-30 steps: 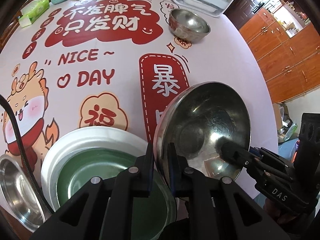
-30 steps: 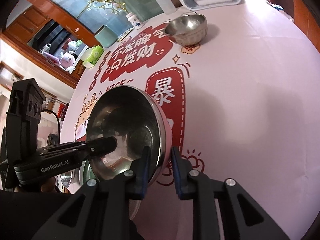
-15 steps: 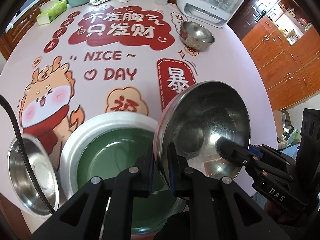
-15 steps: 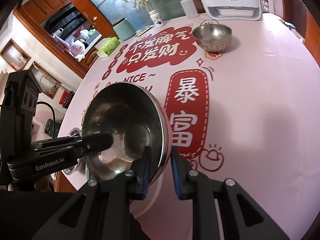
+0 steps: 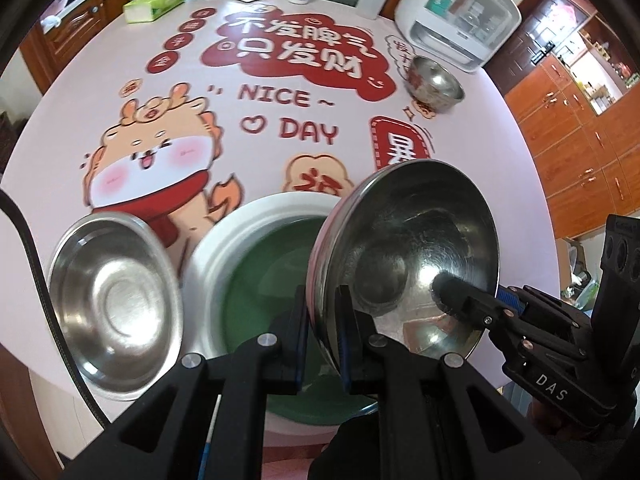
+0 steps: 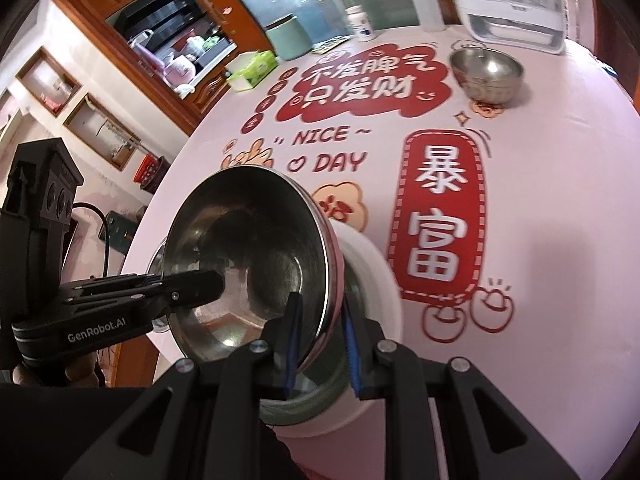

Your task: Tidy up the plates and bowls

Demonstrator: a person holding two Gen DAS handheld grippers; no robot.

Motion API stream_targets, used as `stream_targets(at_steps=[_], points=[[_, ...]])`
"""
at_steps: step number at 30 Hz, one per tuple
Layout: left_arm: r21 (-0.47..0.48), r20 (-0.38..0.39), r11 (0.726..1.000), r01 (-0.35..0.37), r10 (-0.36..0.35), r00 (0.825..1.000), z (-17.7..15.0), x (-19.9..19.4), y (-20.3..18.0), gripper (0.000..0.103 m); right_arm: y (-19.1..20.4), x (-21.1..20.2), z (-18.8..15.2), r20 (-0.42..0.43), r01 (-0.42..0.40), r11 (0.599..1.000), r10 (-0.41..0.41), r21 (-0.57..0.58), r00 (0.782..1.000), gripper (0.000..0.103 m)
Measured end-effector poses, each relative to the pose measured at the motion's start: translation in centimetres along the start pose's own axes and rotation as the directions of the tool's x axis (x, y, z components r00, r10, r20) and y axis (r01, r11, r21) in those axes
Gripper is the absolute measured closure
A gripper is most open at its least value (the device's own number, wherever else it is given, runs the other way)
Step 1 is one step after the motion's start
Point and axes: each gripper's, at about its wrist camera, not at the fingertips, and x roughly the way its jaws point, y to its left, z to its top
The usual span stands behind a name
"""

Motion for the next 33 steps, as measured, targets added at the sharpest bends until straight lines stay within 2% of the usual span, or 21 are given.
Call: stream_targets(at_steps=[18, 33], points=[[-0.095, 0.027, 0.994, -0.053, 0.056, 0.998, -1.8, -3.9, 9.2, 0.093, 9.1, 4.4, 0.8, -0.051, -0.052, 0.994, 0.048, -0.096, 0.998, 0.084], [-0.100, -0.001, 0.991, -0.086, 0.086, 0.996, -2.2, -5.3, 15.7, 0.093, 14.5, 8.2, 0.7, -0.082, -0.072, 0.994, 0.065, -0.080, 0.994, 0.084]])
